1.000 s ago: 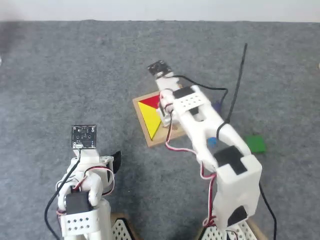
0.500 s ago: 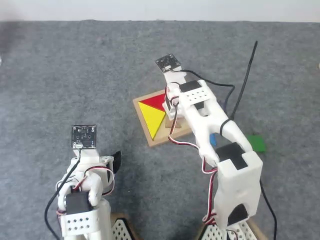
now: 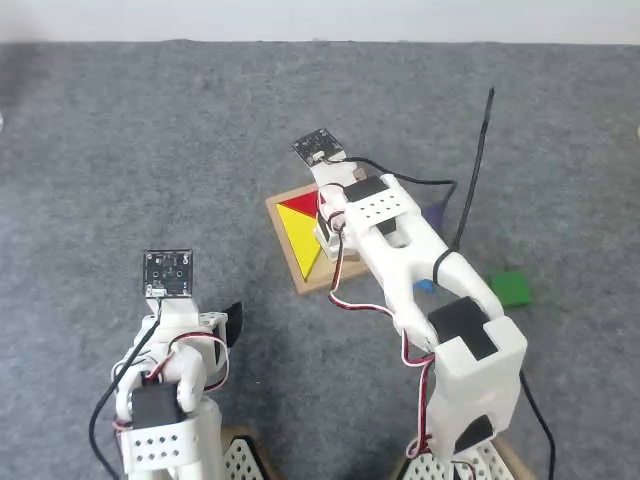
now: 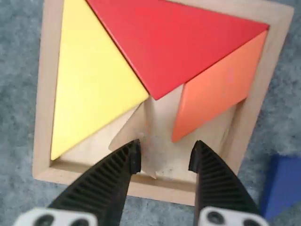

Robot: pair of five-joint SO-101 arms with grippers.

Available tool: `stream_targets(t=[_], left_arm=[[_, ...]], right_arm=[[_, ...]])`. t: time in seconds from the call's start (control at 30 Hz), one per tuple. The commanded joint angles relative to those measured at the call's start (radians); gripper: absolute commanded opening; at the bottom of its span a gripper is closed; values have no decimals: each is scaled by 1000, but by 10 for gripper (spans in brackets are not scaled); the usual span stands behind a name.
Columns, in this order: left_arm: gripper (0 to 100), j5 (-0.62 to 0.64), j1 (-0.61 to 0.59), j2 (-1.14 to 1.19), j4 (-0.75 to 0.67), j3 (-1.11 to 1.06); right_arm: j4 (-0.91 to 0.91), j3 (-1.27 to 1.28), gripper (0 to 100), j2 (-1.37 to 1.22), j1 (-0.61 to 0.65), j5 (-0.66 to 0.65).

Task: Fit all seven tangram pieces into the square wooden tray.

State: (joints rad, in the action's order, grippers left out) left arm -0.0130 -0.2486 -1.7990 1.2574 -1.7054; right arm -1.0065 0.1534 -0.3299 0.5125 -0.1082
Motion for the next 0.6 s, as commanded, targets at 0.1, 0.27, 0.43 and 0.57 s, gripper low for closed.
stream_targets(t=[0.1, 0.27, 0.43, 0.57], left_arm=[[271, 8, 2, -21, 5, 22], [271, 8, 2, -21, 5, 22], [271, 8, 2, -21, 5, 22], [271, 8, 2, -21, 5, 22]], right_arm=[[-16, -3, 187, 27, -10, 63], [-28, 2, 187, 21, -64, 80], [-24, -3, 187, 25, -113, 112], [19, -3, 187, 22, -107, 114]])
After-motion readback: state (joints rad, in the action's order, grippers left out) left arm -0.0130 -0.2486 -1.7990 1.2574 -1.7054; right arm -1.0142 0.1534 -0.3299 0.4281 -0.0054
